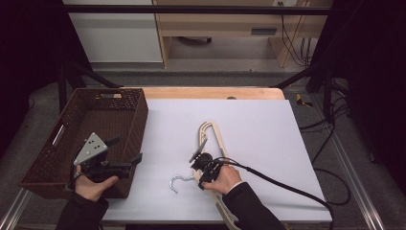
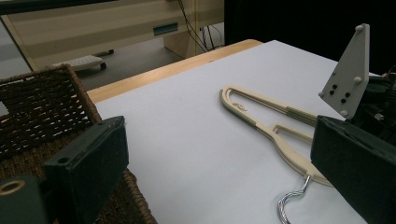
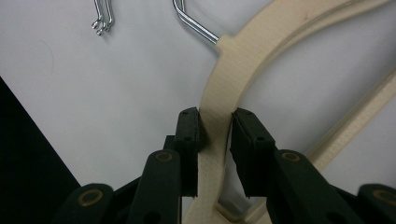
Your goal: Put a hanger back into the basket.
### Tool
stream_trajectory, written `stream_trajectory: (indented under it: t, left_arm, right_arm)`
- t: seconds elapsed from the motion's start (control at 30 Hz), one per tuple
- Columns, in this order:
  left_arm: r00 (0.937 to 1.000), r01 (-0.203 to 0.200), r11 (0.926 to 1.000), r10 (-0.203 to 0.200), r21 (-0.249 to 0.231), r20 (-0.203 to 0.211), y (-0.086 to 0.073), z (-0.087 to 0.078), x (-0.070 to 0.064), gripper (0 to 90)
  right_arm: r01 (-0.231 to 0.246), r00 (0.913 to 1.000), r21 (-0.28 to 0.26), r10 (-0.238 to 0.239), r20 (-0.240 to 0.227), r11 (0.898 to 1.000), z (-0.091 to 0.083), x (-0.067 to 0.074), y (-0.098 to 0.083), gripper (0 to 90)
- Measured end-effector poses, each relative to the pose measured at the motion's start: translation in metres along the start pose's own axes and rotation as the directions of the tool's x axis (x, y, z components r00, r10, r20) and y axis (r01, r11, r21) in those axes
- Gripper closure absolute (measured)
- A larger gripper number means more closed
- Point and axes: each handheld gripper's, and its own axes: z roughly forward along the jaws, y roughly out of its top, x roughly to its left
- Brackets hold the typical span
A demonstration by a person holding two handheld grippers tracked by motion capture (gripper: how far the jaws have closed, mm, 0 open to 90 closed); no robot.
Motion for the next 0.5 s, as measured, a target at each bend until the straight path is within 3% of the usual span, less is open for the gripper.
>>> stream_trajectory:
  t: [0.1, 0.13, 0.5]
  left_arm:
    - [1.0, -0.003, 1.0, 0.003, -0.002, 0.0, 0.0003, -0.0004, 0.0001, 3.9]
    - [1.0, -0.004, 1.0, 0.004, -0.002, 0.0, 0.0003, -0.0004, 0.0, 3.9]
    - [1.0, -0.003, 1.0, 0.003, 0.0, 0.0, 0.0003, -0.0004, -0.0003, 4.0]
  right_arm:
    - [-0.029, 0.9995, 0.008, 0.03, -0.007, 1.0, -0.0016, 0.0017, 0.0004, 73.4]
    - [-0.013, 0.9999, 0.001, 0.013, -0.004, 1.0, -0.0014, 0.0004, -0.0002, 73.5]
    - [-0.015, 0.9998, 0.008, 0.015, -0.014, 1.0, -0.0064, 0.0006, -0.001, 74.2]
